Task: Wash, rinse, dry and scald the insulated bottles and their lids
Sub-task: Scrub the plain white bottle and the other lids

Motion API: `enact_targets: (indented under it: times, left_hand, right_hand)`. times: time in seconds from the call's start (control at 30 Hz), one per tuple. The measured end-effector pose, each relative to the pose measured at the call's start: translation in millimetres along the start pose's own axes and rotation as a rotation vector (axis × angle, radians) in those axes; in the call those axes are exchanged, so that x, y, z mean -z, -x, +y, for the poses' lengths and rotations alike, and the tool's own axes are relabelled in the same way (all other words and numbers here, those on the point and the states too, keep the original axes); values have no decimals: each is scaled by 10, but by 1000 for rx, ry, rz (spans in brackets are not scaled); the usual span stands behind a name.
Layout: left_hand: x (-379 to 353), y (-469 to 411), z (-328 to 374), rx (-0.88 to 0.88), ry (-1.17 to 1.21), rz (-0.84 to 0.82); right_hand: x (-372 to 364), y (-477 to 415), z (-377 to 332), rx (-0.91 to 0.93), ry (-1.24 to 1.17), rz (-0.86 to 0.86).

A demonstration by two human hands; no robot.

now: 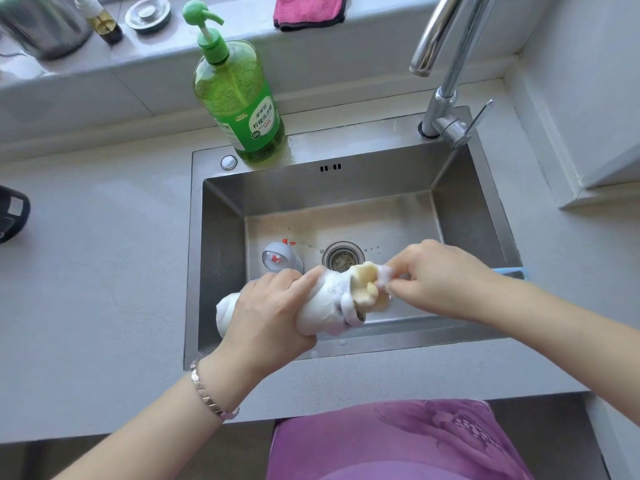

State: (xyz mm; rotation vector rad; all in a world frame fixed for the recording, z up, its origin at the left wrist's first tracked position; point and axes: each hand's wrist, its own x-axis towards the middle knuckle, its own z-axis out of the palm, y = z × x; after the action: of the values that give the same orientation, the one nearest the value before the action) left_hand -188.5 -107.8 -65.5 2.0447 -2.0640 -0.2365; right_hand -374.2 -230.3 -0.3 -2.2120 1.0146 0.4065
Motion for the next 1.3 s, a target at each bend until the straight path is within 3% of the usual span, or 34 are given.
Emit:
enact_targets:
  times: [0.2,0.33,0.47,0.6,0.67,0.87,1.03,1.2,1.3]
  left_hand:
    - [-42,-13,-4,53,25,-47]
    - [-36,19,-24,39,92,-4]
    - [-31,15,-42,90,175,0]
    - [-92,61,-84,132,192,-22]
    - [-101,73,-119,183,216,-23]
    - [-62,90,-51,280,420,-30]
    - [-91,-20,95,72,449,5]
    - [-143,0,96,241,680,-88]
    - [-116,3,143,269,761,-97]
  right_hand:
    - [-168,49,-144,73,43,28]
    - [-125,1,-1,23,-163,51]
    - [-91,66,-12,94,-93,-115]
    - [170,148,118,46,34,-187]
    - [263,196,220,20,-9,-149]
    - [65,205,263,47,-271,299]
    - [-300,79,-72,129,-360,458]
    - [-142,89,-155,81,-1033,351]
    - [-285,43,-129,161,-836,345]
